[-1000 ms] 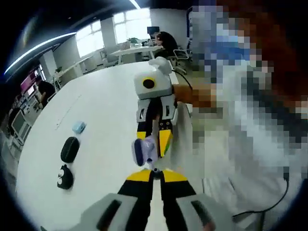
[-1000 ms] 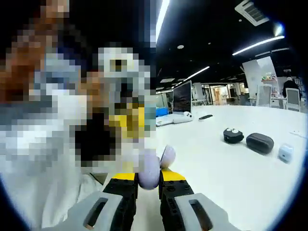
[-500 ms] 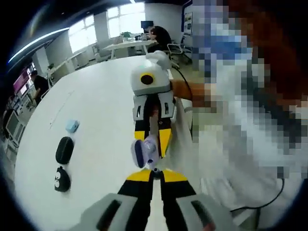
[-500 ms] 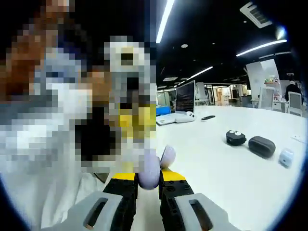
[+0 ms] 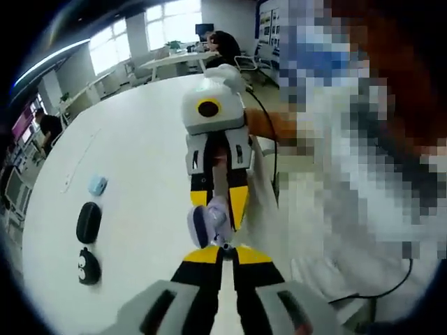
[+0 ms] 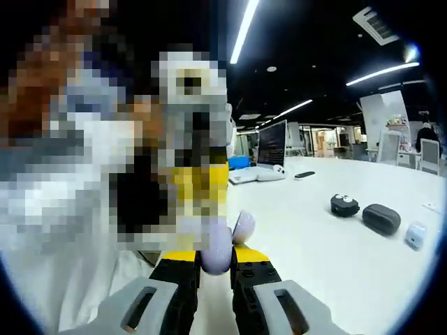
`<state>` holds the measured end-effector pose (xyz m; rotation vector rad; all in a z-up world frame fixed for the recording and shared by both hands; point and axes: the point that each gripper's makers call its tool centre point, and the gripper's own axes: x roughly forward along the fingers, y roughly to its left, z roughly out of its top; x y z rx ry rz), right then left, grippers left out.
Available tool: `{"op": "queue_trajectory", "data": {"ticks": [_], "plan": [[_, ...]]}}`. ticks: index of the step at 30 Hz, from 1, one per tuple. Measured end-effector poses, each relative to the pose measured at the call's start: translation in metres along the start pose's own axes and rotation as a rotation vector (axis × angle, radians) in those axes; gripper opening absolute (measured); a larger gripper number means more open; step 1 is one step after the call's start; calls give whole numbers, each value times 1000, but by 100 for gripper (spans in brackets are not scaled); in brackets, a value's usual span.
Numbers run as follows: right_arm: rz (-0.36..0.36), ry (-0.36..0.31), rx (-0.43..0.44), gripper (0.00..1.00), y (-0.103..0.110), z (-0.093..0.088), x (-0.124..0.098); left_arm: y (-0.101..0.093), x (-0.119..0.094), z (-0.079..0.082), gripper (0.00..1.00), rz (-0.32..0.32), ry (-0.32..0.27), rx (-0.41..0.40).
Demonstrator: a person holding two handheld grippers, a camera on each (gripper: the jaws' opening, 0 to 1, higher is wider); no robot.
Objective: Pick up the earbuds from the table and place the earbuds into the earbud case
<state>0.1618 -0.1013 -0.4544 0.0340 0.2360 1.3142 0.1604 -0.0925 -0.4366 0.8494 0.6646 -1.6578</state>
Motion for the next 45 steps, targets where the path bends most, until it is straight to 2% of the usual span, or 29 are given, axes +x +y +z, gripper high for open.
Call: {"op": "queue_trajectory", "data": {"ticks": [12,18,22,32,35,38,40,43,45], "plan": [[18,7,-40,16,7,-1,3,-1,1,2,8,-34,-2,-3],[1,16,-112,16,7,-2,6,3,3,1,8,-57,-34,-144],[6,-17,-118,16,7,4,5,3,2,5,8,-60,-53,-156],[14,-28,-88,16,7,4,4,-2,8,9,7,-48,-76,-152],[30,-68,-55,16,8,10,3,1,3,13,7,-31,-91,-155],[33,-138,-7,16,5,19,0,10,-3,21,7,6,-131,-147],[27,-143,0,16,2,20,-2,10,-7,25,7,15,-147,-140],[22,-189,12,16,3,27,-5,13,-16,33,10,46,-199,-135],[30,-223,19,16,4,33,-8,17,-25,41,14,75,-264,-139]]}}
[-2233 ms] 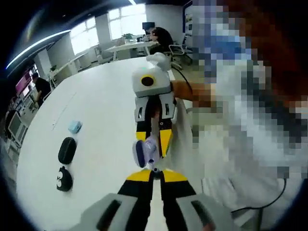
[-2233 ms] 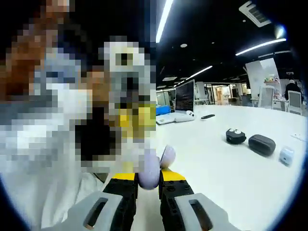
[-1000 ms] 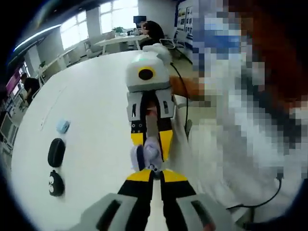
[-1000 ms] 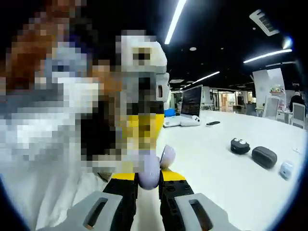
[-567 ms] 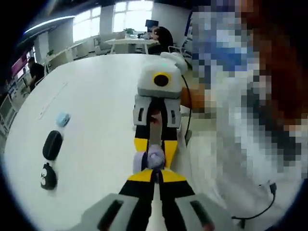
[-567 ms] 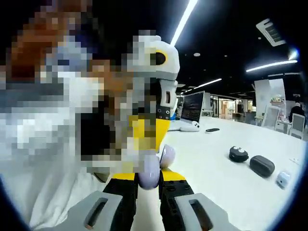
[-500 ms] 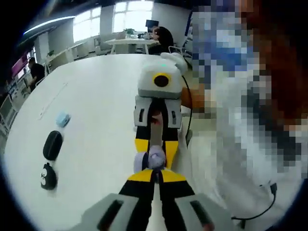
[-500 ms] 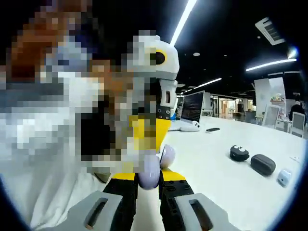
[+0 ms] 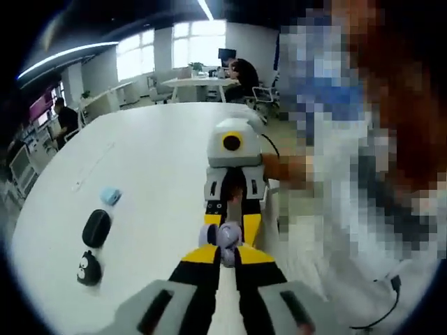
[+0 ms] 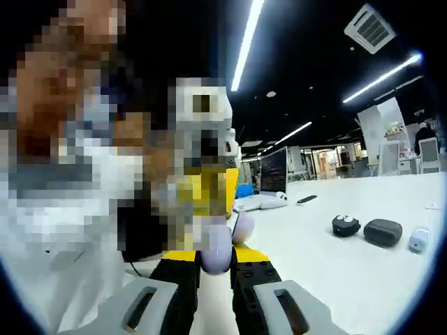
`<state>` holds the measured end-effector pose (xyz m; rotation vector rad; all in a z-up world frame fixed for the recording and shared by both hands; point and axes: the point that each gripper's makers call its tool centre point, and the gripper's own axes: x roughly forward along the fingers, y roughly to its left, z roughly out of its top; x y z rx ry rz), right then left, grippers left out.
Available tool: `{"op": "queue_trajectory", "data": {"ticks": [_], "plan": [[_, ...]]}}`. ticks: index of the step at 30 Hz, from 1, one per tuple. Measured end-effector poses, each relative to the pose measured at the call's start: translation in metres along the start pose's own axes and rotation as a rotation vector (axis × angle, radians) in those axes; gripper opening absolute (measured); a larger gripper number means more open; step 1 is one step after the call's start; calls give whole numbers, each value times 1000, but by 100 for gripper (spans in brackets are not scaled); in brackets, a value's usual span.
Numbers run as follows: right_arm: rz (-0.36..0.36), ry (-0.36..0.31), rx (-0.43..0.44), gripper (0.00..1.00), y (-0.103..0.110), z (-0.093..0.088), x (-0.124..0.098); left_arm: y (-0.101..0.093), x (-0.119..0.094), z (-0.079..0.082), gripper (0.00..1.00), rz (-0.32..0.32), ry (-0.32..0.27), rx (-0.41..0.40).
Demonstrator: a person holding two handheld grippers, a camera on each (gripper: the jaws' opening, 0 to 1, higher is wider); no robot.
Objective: Pick up the earbuds from the table and place the earbuds into the earbud case
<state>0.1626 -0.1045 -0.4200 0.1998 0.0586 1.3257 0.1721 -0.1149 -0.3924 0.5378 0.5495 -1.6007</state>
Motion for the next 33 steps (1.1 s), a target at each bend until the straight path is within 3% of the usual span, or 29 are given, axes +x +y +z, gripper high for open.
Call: {"op": "queue_trajectory", "data": {"ticks": [2,6,10,14,17,23,24,28,33], "plan": [[11,-47,20,16,1,9,-2,2,-6,6,20,5,-51,-38],[12,-152,81,16,-3,29,-6,9,-20,23,31,33,-230,-61],[14,-313,221,16,-12,49,-12,14,-29,39,35,38,-422,-85],[-5,-350,232,16,-17,53,-18,22,-31,48,34,53,-582,-117],[13,-364,246,16,-13,54,-17,23,-28,55,35,49,-664,-121],[53,-373,257,16,-4,54,-12,28,-22,49,38,94,-747,-130],[59,-373,257,16,-2,54,-11,28,-22,50,38,81,-787,-165],[62,-373,248,16,1,53,-11,26,-14,39,37,37,-815,-249],[54,-351,233,16,0,50,-11,22,-12,32,30,19,-848,-275]]}}
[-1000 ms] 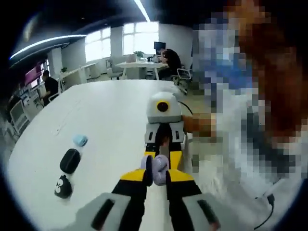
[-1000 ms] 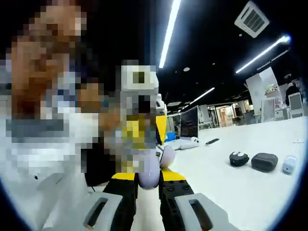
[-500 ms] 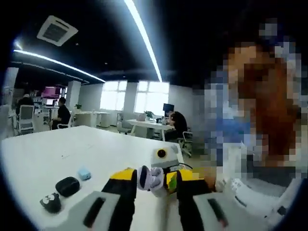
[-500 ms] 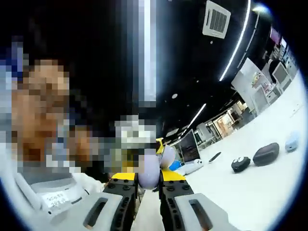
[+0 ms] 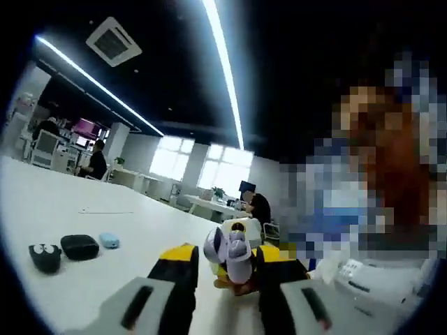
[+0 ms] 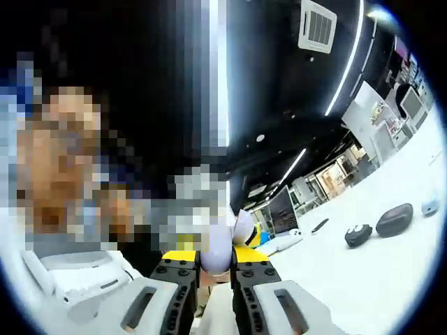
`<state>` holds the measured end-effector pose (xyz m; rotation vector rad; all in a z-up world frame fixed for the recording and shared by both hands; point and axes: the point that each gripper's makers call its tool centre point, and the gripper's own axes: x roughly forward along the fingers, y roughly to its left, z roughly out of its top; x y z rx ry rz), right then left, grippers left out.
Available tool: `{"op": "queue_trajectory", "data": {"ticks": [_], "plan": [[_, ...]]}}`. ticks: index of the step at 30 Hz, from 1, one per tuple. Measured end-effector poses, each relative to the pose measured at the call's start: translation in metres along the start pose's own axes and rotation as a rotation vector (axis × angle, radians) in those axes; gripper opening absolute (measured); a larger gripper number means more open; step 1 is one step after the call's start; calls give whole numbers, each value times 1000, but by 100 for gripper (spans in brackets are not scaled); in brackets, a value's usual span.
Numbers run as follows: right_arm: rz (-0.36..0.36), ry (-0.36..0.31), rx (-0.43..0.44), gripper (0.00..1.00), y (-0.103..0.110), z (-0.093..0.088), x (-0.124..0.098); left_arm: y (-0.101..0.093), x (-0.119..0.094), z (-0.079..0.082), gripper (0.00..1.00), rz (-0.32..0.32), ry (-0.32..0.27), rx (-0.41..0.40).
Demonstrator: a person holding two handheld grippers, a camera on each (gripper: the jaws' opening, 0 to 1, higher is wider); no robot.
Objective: Pick up the earbuds from the table and place the earbuds into the earbud case
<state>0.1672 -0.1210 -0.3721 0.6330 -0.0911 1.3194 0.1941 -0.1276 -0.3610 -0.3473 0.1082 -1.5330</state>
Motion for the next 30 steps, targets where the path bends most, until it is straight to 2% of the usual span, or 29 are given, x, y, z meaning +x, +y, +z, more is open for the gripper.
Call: {"op": "queue_trajectory", "data": {"ticks": [6,8,12,16,17,19,20,21,22,24,25,27,30], "plan": [[-5,16,0,16,-3,-2,-1,0,-2,-4,30,0,-2,-18],[-7,15,3,16,-4,-2,0,0,-2,-3,29,5,10,19],[-22,18,10,16,-7,-2,-2,0,-2,0,28,32,38,175],[-36,26,15,16,-10,-4,-3,-4,-3,4,26,68,70,401],[-42,35,17,16,-10,-5,-4,-8,-3,3,24,56,80,449],[-44,37,22,16,-10,-6,-6,-16,-3,1,19,62,102,598],[-45,39,20,16,-10,-6,-6,-18,-3,0,17,61,106,620],[-44,39,19,16,-9,-7,-7,-21,-3,-1,16,56,108,622],[-42,34,21,16,-9,-6,-7,-17,-4,2,19,77,104,585],[-31,21,27,16,-7,-3,-8,-12,-6,9,25,82,73,453],[-26,19,26,16,-6,-2,-8,-2,-9,9,28,102,78,384],[-23,16,20,16,-5,-1,-8,1,-9,3,33,72,91,274],[-7,27,1,16,-2,-3,-6,0,-9,-2,33,14,75,88]]}}
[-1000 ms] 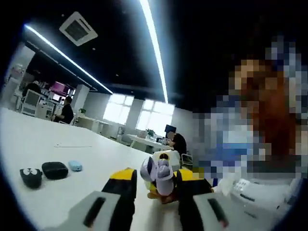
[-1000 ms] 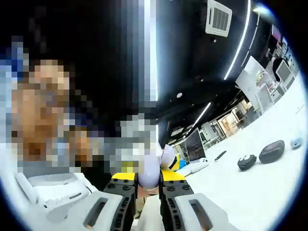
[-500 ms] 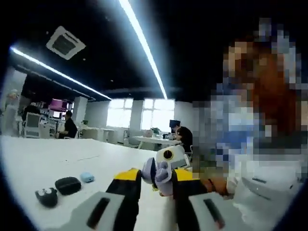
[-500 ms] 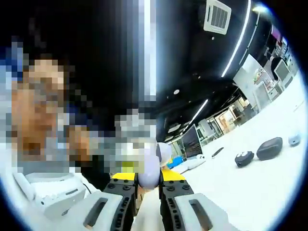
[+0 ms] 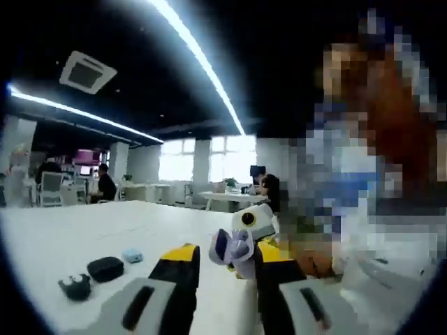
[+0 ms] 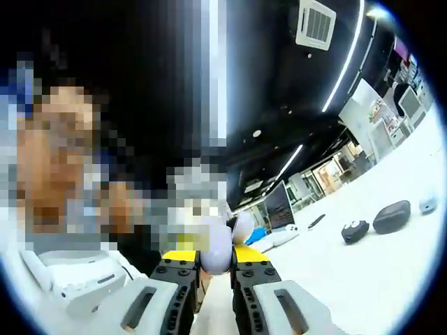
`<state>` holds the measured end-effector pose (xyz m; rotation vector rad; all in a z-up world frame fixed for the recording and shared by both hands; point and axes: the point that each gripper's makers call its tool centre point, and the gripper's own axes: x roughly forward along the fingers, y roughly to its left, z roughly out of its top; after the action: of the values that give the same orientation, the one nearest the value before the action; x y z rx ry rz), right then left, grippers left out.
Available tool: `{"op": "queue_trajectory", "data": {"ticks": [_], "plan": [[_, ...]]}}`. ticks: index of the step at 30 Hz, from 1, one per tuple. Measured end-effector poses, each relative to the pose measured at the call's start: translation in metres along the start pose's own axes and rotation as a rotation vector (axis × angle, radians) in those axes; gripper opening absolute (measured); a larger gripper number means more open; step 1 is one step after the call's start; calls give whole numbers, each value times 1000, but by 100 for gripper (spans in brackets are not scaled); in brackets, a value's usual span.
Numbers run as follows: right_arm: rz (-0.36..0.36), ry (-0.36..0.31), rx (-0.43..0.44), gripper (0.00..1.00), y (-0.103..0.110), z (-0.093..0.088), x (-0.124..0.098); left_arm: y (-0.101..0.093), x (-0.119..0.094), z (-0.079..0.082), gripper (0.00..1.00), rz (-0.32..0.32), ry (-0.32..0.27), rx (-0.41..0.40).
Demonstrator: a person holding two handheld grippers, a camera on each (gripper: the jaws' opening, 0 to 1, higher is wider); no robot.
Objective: Pick up the earbuds from the table and place the earbuds into the earbud case
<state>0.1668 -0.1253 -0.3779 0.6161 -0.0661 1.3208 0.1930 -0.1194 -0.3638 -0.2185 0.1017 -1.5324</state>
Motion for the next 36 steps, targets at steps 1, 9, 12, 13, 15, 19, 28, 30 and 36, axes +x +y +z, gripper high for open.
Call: {"op": "queue_trajectory", "data": {"ticks": [1,9,12,13,15,19,28,30,36], "plan": [[3,0,-1,16,0,0,0,-1,1,-2,32,-15,-2,-35],[-7,5,0,16,-3,-1,1,-1,4,-4,28,4,-7,41],[-25,14,6,16,-8,-3,1,-1,3,-3,26,38,16,183],[-31,17,6,16,-10,-4,1,-1,3,-3,25,51,25,238],[-41,18,8,16,-12,-5,1,-5,3,-1,19,66,36,350],[-39,13,21,16,-12,-3,2,-14,8,-5,15,81,65,477],[-44,4,15,16,-13,-2,5,-3,9,-3,18,83,28,262],[-46,5,1,16,-14,-1,5,0,8,-4,19,77,22,192],[-34,-31,2,16,-11,5,5,-1,4,-12,31,-21,-86,-192]]}}
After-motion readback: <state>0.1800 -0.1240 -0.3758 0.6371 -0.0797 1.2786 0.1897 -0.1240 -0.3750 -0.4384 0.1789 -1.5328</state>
